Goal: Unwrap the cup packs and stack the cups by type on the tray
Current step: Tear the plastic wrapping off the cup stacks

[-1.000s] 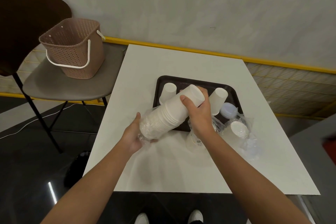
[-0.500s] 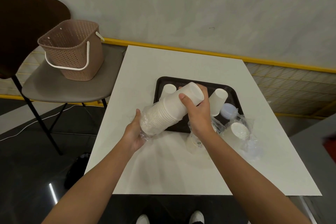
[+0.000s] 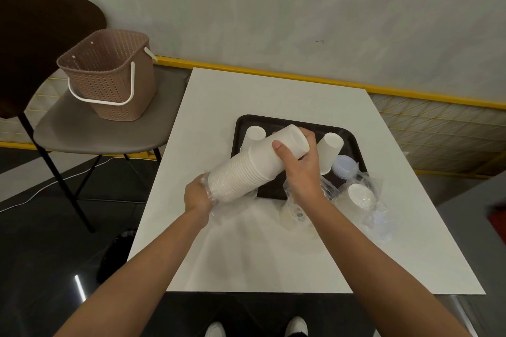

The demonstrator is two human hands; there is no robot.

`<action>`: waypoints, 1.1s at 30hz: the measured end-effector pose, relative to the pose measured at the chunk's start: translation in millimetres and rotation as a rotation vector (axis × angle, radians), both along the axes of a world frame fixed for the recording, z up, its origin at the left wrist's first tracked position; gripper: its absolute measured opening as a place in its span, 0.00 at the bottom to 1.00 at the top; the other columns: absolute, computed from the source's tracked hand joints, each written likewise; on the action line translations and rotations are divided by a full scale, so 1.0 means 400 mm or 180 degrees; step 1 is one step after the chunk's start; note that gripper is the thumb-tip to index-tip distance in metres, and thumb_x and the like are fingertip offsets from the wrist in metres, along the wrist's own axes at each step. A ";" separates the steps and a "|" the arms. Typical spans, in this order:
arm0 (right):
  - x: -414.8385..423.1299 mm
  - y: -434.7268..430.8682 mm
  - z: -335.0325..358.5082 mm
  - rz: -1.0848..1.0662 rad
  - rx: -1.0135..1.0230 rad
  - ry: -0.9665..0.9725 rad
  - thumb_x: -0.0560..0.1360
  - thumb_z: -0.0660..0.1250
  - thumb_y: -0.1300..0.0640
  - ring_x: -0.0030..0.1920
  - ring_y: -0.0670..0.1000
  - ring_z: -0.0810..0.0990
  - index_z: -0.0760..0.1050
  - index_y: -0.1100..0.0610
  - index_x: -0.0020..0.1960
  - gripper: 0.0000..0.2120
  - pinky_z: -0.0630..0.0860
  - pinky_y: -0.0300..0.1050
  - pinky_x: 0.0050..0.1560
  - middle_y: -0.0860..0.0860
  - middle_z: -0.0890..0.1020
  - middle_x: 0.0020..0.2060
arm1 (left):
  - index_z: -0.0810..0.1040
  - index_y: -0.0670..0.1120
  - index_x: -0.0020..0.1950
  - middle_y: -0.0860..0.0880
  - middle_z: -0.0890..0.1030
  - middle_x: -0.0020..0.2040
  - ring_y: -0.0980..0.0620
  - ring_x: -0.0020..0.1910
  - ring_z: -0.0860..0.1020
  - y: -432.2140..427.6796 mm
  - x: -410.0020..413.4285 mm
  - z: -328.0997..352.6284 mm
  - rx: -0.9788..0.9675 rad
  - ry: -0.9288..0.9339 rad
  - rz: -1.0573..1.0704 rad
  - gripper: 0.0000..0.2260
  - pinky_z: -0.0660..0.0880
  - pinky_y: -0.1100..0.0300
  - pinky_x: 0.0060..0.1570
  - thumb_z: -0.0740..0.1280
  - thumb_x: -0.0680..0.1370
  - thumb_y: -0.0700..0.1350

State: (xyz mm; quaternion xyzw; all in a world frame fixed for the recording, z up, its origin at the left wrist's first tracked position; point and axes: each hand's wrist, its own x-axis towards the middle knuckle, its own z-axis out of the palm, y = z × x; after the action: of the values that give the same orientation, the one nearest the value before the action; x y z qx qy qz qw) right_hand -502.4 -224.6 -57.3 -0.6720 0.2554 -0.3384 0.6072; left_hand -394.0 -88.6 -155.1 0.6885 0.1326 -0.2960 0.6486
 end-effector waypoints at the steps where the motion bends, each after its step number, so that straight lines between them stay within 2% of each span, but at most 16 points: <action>1: -0.003 -0.002 -0.002 -0.0022 0.0004 0.0011 0.72 0.71 0.58 0.50 0.45 0.77 0.68 0.42 0.51 0.16 0.76 0.43 0.53 0.43 0.76 0.48 | 0.76 0.43 0.40 0.46 0.74 0.36 0.48 0.35 0.72 -0.002 0.000 0.002 0.0055 -0.0036 -0.0033 0.12 0.68 0.60 0.35 0.57 0.81 0.38; 3: -0.006 -0.004 -0.003 -0.0068 0.0029 0.0016 0.72 0.71 0.58 0.49 0.44 0.77 0.68 0.42 0.50 0.16 0.77 0.43 0.53 0.43 0.76 0.47 | 0.75 0.42 0.44 0.48 0.74 0.36 0.51 0.35 0.72 -0.002 -0.002 0.012 0.0034 0.0065 -0.0095 0.11 0.68 0.60 0.34 0.57 0.82 0.43; 5: -0.008 -0.006 -0.005 -0.0067 0.0031 0.0000 0.72 0.71 0.58 0.49 0.43 0.77 0.68 0.43 0.51 0.16 0.76 0.43 0.53 0.43 0.76 0.47 | 0.76 0.48 0.47 0.49 0.79 0.41 0.50 0.41 0.77 0.007 -0.003 0.024 -0.0266 0.0617 -0.0137 0.13 0.72 0.59 0.37 0.61 0.78 0.57; 7: -0.010 -0.007 -0.008 -0.0026 -0.0025 0.0035 0.72 0.71 0.58 0.49 0.43 0.77 0.68 0.43 0.51 0.16 0.76 0.43 0.53 0.43 0.76 0.47 | 0.76 0.50 0.49 0.49 0.81 0.46 0.47 0.47 0.79 0.016 -0.002 0.025 -0.0583 0.0785 -0.0271 0.16 0.76 0.56 0.41 0.64 0.75 0.62; 9: -0.012 -0.006 -0.009 0.0028 -0.0077 0.0076 0.71 0.72 0.58 0.49 0.43 0.77 0.68 0.43 0.51 0.17 0.76 0.42 0.53 0.42 0.76 0.47 | 0.77 0.48 0.47 0.47 0.81 0.45 0.46 0.45 0.80 0.020 -0.007 0.019 -0.0465 0.0551 -0.0419 0.13 0.77 0.53 0.42 0.68 0.74 0.58; 13: -0.015 -0.003 -0.015 0.0092 -0.0202 0.0156 0.70 0.73 0.58 0.49 0.42 0.77 0.68 0.45 0.52 0.18 0.76 0.42 0.52 0.42 0.76 0.47 | 0.77 0.43 0.38 0.44 0.80 0.38 0.45 0.39 0.79 0.013 -0.012 0.004 0.0257 -0.0211 -0.0534 0.13 0.77 0.53 0.44 0.71 0.73 0.52; 17: -0.012 0.005 -0.024 0.0179 -0.0367 0.0223 0.66 0.74 0.53 0.50 0.42 0.77 0.69 0.44 0.51 0.19 0.75 0.40 0.52 0.43 0.76 0.48 | 0.69 0.42 0.29 0.47 0.75 0.31 0.49 0.33 0.73 0.002 -0.007 -0.015 0.1292 -0.1131 -0.0965 0.19 0.69 0.58 0.37 0.68 0.75 0.50; 21: -0.011 0.011 -0.032 0.0291 -0.0524 0.0263 0.68 0.75 0.60 0.46 0.35 0.74 0.69 0.48 0.52 0.20 0.72 0.32 0.49 0.40 0.75 0.46 | 0.66 0.44 0.28 0.49 0.71 0.27 0.50 0.30 0.71 0.000 -0.001 -0.028 0.2064 -0.1987 -0.1548 0.22 0.64 0.59 0.31 0.63 0.78 0.53; 23: -0.013 0.012 -0.042 0.0359 -0.0718 0.0370 0.67 0.76 0.61 0.46 0.32 0.73 0.69 0.51 0.54 0.21 0.68 0.25 0.47 0.39 0.74 0.47 | 0.66 0.43 0.30 0.48 0.69 0.29 0.47 0.34 0.72 -0.002 -0.002 -0.033 0.2110 -0.2289 -0.1685 0.21 0.66 0.58 0.35 0.62 0.79 0.52; 25: -0.015 0.016 -0.054 0.0496 -0.0878 0.0561 0.66 0.77 0.59 0.47 0.31 0.73 0.69 0.53 0.55 0.22 0.66 0.23 0.46 0.40 0.75 0.48 | 0.67 0.42 0.32 0.49 0.67 0.31 0.46 0.37 0.72 -0.007 -0.006 -0.033 0.2082 -0.2486 -0.1736 0.20 0.66 0.57 0.37 0.62 0.79 0.52; 29: -0.017 0.017 -0.075 0.0624 -0.0910 0.0779 0.65 0.77 0.56 0.49 0.36 0.74 0.69 0.50 0.55 0.24 0.70 0.28 0.46 0.39 0.76 0.48 | 0.64 0.45 0.30 0.49 0.67 0.31 0.46 0.37 0.71 -0.015 -0.005 -0.025 0.2105 -0.2504 -0.1652 0.22 0.64 0.57 0.37 0.63 0.78 0.54; 33: -0.022 0.022 -0.086 0.0651 -0.0970 0.0966 0.65 0.77 0.55 0.49 0.38 0.75 0.68 0.49 0.55 0.24 0.74 0.39 0.50 0.37 0.76 0.46 | 0.71 0.41 0.36 0.41 0.76 0.37 0.42 0.40 0.76 -0.003 0.008 -0.033 0.1989 -0.2417 -0.1504 0.18 0.67 0.57 0.37 0.65 0.77 0.54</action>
State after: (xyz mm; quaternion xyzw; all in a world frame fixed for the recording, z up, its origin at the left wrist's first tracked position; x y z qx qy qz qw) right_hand -511.2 -215.7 -91.8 -0.8214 0.2204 -0.2049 0.4845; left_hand -391.0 -90.0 -168.4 0.9180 -0.1876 -0.1108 0.3313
